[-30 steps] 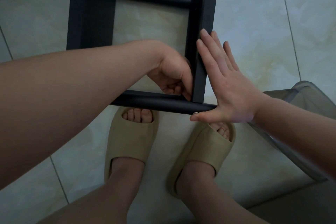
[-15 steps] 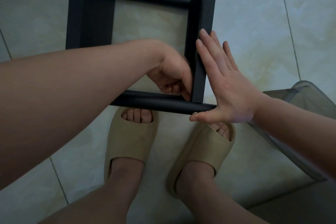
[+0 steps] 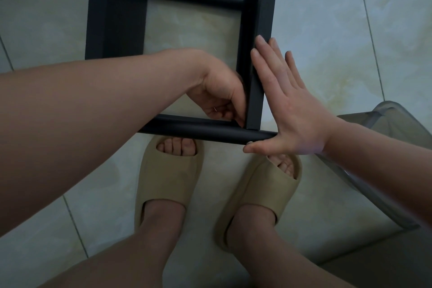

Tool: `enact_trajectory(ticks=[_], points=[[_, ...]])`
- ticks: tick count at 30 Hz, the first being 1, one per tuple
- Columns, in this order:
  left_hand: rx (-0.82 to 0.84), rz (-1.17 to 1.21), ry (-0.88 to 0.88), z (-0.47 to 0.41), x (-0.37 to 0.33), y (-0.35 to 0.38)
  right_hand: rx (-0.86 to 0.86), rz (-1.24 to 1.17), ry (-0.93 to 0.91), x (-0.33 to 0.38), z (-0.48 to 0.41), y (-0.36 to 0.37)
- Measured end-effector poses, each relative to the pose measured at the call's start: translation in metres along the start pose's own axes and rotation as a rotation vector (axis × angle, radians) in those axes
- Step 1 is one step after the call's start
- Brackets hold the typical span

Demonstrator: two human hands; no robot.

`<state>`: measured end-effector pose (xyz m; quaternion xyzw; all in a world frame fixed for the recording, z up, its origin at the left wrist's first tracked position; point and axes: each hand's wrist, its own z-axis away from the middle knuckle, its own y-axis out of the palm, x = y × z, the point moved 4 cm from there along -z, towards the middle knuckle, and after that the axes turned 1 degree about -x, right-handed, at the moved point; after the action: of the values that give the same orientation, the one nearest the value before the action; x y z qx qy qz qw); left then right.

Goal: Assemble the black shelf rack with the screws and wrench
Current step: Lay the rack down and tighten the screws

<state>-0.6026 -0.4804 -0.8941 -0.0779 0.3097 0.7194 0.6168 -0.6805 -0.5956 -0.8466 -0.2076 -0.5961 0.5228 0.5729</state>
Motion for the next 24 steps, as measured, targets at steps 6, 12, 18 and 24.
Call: enact_trajectory(ticks=[6,12,18,24], points=[[-0.264,-0.197,-0.124,0.043,0.013,-0.014,0.079,0.092,0.037,0.008,0.003,-0.009],[-0.254,-0.474,-0.3,0.108,0.032,0.005,0.235,0.165,0.146,0.02,0.005,-0.029],[-0.603,-0.843,-0.192,0.133,0.023,0.043,0.393,0.323,0.225,0.041,0.02,-0.059],[-0.907,-0.796,0.034,0.196,-0.025,0.048,0.348,0.251,0.316,0.088,0.038,-0.109]])
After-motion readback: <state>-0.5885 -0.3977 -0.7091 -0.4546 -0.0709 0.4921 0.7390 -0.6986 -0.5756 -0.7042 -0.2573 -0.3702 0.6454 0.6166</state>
